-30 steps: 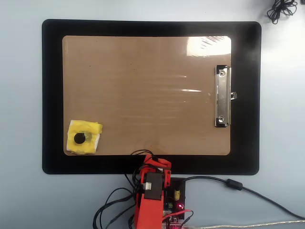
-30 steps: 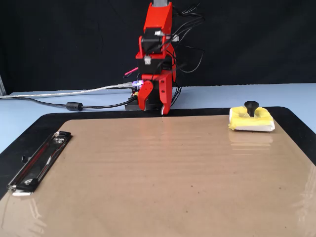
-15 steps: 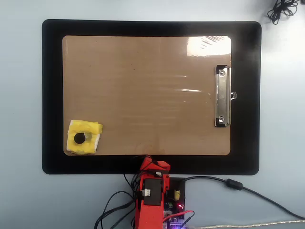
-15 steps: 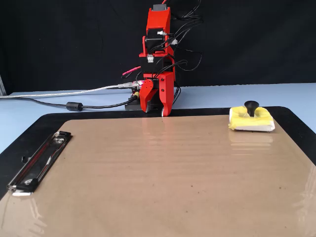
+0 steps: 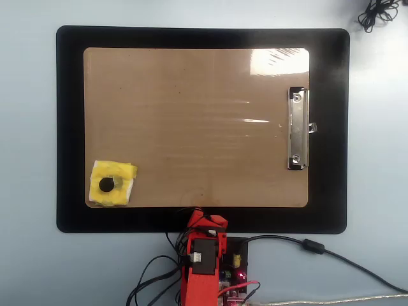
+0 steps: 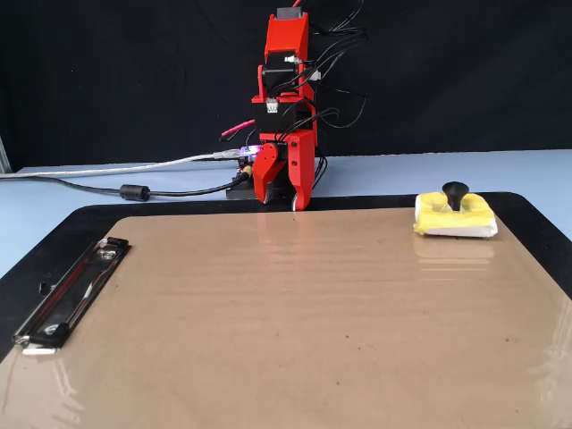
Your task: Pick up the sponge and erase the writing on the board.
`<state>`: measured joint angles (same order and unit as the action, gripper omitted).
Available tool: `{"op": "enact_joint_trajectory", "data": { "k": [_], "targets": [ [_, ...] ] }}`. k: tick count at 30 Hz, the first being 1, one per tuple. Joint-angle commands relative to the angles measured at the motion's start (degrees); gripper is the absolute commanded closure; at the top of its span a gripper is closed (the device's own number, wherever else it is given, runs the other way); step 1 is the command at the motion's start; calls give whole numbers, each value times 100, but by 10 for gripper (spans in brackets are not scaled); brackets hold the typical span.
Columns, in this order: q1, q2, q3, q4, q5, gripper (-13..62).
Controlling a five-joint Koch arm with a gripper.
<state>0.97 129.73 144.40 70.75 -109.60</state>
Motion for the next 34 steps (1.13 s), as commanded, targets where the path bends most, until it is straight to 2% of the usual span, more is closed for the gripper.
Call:
{"op": "enact_joint_trajectory", "data": {
  "k": [1,12,17,34],
  "targets": [
    [35,501,-44,62,-132,151],
    [35,519,-35,369,-114,150],
    [35,510,-114,1907,-123,150],
    [44,492,-193,1925,-132,149]
  ]
}}
